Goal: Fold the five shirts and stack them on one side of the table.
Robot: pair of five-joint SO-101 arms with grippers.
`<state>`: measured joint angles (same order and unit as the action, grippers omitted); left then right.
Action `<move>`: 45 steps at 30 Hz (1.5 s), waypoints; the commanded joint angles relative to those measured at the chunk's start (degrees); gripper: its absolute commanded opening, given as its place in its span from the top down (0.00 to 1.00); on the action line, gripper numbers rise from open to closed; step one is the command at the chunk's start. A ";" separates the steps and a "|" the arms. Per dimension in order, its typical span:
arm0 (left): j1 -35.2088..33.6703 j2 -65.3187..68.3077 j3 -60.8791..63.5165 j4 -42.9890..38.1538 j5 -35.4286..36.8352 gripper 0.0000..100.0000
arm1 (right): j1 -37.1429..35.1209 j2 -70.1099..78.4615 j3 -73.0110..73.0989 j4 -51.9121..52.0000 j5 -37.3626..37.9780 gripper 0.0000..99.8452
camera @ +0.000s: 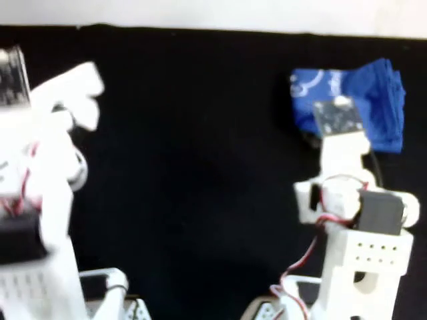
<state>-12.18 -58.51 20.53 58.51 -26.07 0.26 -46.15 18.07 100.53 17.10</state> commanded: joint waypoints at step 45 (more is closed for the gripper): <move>-24.40 -8.84 51.21 -8.18 -7.21 0.97 | -33.36 28.70 2.95 -14.81 -8.44 0.58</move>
<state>-36.00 -67.38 75.65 47.08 -33.01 -30.07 -22.07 25.27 86.90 9.45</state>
